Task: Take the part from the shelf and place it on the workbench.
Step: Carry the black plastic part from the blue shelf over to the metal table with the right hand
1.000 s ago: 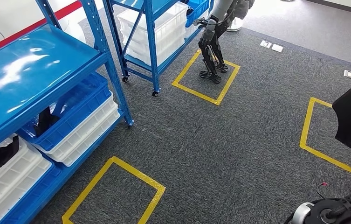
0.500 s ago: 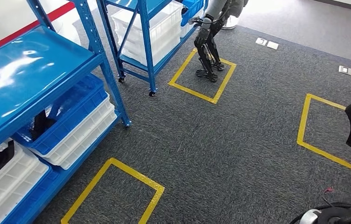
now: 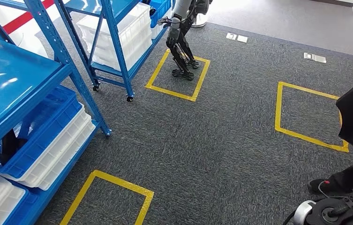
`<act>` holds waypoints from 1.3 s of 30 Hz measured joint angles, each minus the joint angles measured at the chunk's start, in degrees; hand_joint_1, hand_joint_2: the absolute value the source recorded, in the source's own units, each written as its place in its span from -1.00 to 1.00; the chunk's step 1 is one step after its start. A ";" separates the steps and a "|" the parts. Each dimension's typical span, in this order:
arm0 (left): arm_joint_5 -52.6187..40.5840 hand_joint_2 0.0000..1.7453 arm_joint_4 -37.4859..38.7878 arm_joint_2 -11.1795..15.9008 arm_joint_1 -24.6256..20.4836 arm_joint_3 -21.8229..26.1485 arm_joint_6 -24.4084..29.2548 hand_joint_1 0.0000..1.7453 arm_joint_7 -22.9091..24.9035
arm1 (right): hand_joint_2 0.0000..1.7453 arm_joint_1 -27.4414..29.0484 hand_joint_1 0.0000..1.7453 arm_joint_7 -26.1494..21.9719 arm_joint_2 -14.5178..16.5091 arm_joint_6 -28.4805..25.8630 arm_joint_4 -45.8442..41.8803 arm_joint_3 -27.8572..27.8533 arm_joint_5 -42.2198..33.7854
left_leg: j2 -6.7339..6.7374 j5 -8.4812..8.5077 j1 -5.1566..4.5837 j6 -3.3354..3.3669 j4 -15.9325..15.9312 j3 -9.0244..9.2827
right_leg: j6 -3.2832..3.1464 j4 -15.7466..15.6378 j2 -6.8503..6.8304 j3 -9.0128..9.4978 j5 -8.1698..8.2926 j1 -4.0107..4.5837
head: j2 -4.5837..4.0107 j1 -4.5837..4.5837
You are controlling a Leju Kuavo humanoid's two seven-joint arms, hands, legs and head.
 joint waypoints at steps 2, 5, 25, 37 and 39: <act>0.02 1.00 -0.01 0.00 -0.12 0.00 -0.03 -1.00 -0.01 | 1.00 -0.02 1.00 0.03 0.02 0.00 0.00 0.01 0.06 | 1.65 0.12 -0.12 0.57 -0.32 0.27 | 0.73 0.17 0.66 -0.33 -0.02 -0.25 | 0.00 0.08; 0.02 1.00 -0.02 -0.02 -0.28 0.00 -0.05 -1.00 -0.05 | 1.00 -0.33 1.00 0.13 0.05 0.00 0.00 0.02 0.17 | 4.54 0.19 -0.15 1.45 -0.71 0.55 | 1.39 6.39 -3.17 -3.36 -3.70 -0.03 | 0.00 0.89; 0.37 1.00 -0.02 -0.33 -0.06 0.00 -0.76 -1.00 -0.42 | 1.00 0.75 1.00 0.06 0.42 0.00 -0.02 -0.04 0.45 | 5.33 -6.05 -0.18 -1.26 13.42 -5.60 | -1.82 -1.04 -2.91 0.87 0.29 0.54 | 0.00 0.65; 0.44 1.00 -0.02 -0.34 0.30 0.02 -0.95 -1.00 -0.39 | 1.00 1.08 1.00 0.05 0.63 0.00 -0.01 -0.02 0.61 | 6.01 -1.05 0.05 1.33 0.76 0.18 | 1.46 12.85 -4.79 -6.82 -6.44 -0.20 | 0.00 2.36; 0.45 1.00 -0.01 -0.31 0.35 0.02 -0.95 -1.00 -0.37 | 1.00 1.18 1.00 0.05 0.67 0.00 0.00 -0.02 0.61 | 8.05 -1.33 -0.37 1.54 0.77 0.31 | 1.31 17.23 -5.23 -8.94 -7.43 -0.17 | 0.00 2.73</act>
